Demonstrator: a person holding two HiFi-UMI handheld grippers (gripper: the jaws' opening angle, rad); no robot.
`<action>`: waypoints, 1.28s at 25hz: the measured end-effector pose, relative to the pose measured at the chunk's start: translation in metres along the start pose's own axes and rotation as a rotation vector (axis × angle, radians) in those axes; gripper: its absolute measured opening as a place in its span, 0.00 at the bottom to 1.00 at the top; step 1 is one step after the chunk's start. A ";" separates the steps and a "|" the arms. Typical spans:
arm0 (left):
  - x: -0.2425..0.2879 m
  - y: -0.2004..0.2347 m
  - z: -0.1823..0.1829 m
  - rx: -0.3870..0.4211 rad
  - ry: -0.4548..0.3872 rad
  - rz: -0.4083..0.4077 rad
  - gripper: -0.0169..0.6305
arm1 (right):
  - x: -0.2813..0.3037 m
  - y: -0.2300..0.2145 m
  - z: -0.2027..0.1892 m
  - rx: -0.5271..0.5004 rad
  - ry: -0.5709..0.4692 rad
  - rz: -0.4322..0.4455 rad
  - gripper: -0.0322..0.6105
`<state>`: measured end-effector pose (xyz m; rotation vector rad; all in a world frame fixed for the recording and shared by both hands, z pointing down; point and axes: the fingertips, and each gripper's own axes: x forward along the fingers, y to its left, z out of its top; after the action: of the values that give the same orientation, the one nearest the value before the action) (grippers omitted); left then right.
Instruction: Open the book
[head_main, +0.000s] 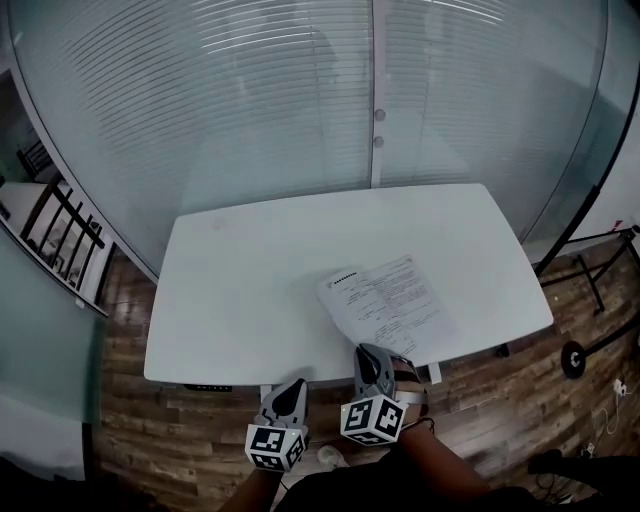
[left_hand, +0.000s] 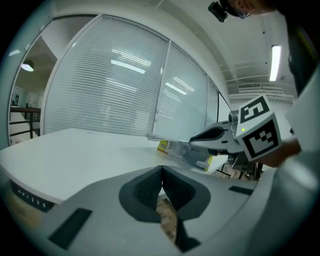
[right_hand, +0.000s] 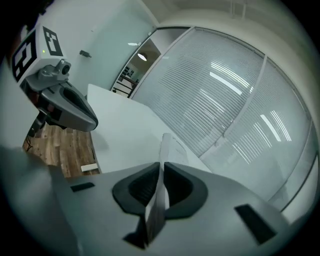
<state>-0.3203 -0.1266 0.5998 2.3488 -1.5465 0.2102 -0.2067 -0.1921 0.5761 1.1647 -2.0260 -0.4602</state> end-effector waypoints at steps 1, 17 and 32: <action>-0.007 0.005 -0.003 -0.015 -0.001 0.016 0.05 | 0.001 0.009 0.007 -0.021 -0.013 0.009 0.10; -0.057 0.056 -0.017 -0.093 -0.030 0.100 0.05 | 0.050 0.129 0.037 -0.373 0.003 0.120 0.10; -0.041 0.027 0.001 -0.057 -0.043 0.054 0.05 | -0.030 0.065 0.037 0.534 -0.158 0.372 0.16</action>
<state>-0.3620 -0.1011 0.5915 2.2841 -1.6156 0.1268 -0.2630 -0.1341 0.5793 1.0277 -2.5256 0.1951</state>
